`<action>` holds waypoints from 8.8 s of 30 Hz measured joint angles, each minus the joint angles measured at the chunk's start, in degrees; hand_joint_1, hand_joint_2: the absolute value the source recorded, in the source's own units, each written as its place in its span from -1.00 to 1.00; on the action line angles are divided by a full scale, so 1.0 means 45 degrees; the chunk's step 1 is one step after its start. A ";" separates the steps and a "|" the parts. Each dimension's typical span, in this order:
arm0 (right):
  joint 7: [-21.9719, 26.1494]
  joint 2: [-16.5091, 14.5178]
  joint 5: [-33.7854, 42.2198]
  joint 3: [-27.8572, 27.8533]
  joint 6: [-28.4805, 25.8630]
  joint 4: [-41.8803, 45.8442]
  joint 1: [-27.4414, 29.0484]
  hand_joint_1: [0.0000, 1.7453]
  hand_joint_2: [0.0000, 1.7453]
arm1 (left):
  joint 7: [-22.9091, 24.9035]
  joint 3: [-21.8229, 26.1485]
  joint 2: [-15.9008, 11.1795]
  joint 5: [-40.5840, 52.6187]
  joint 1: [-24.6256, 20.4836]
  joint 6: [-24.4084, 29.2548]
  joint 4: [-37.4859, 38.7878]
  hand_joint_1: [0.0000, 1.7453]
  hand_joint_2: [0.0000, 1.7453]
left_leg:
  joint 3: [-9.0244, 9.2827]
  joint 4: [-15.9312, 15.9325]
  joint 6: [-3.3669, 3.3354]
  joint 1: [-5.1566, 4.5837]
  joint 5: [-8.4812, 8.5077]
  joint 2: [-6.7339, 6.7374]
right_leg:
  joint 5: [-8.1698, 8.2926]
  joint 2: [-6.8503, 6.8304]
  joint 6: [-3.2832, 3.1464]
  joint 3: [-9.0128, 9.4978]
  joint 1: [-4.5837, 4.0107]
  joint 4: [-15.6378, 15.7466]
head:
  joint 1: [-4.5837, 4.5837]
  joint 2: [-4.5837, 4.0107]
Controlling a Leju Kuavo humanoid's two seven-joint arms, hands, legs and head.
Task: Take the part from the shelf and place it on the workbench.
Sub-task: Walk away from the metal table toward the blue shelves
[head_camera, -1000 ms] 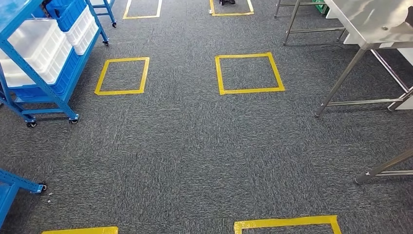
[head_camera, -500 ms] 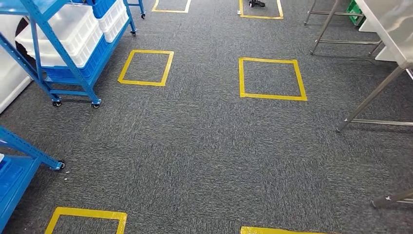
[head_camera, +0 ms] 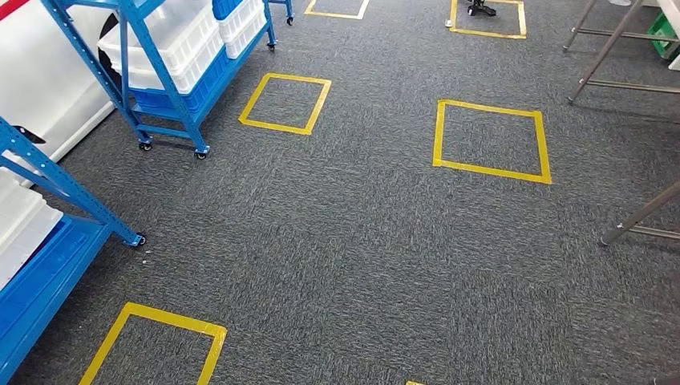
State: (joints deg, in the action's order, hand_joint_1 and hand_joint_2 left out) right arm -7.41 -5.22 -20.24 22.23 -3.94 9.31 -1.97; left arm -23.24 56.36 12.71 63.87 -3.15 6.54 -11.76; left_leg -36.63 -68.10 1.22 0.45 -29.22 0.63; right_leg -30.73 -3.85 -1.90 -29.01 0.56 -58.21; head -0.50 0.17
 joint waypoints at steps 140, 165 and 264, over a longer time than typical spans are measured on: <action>-0.0008 -0.0087 -0.0062 -0.0126 -0.0777 0.0021 0.0055 -1.00 -1.00 | 0.1653 0.1761 0.0323 -0.1139 -0.0221 -0.0234 0.0000 -1.00 -1.00 | -0.1065 -0.1879 -0.0299 0.0117 -0.0514 -0.0078 | -0.0543 0.0814 0.0380 0.0215 0.0001 -0.0587 | -0.0266 0.0001; 0.0399 0.0099 0.0032 -0.0208 -0.0475 0.0005 0.0072 -1.00 -1.00 | 0.1270 0.1774 0.0404 -0.1038 -0.0307 -0.0780 0.0004 -1.00 -1.00 | 0.1488 0.1056 -0.0675 -0.0452 -0.0661 -0.0220 | 0.0625 0.0794 0.0160 -0.0942 0.0088 -0.0566 | -0.0010 0.0001; 0.0503 0.0460 0.0257 -0.0453 -0.0306 -0.0002 0.0177 -1.00 -1.00 | 0.1050 0.1761 0.0514 -0.0942 -0.0248 -0.0953 0.0010 -1.00 -1.00 | 0.1481 0.2357 -0.0726 -0.0065 0.0569 -0.0204 | 0.0202 0.0837 0.0987 -0.0288 0.0245 -0.0471 | 0.0056 0.0000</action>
State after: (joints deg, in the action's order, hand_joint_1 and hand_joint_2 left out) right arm -5.15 -3.15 -19.08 20.19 -5.32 9.30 -1.18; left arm -18.51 64.28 15.02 59.63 -4.26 2.25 -11.72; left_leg -29.96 -57.49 -2.05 0.16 -26.66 -0.28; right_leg -29.82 -0.08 2.54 -30.30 1.66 -60.32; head -0.25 0.17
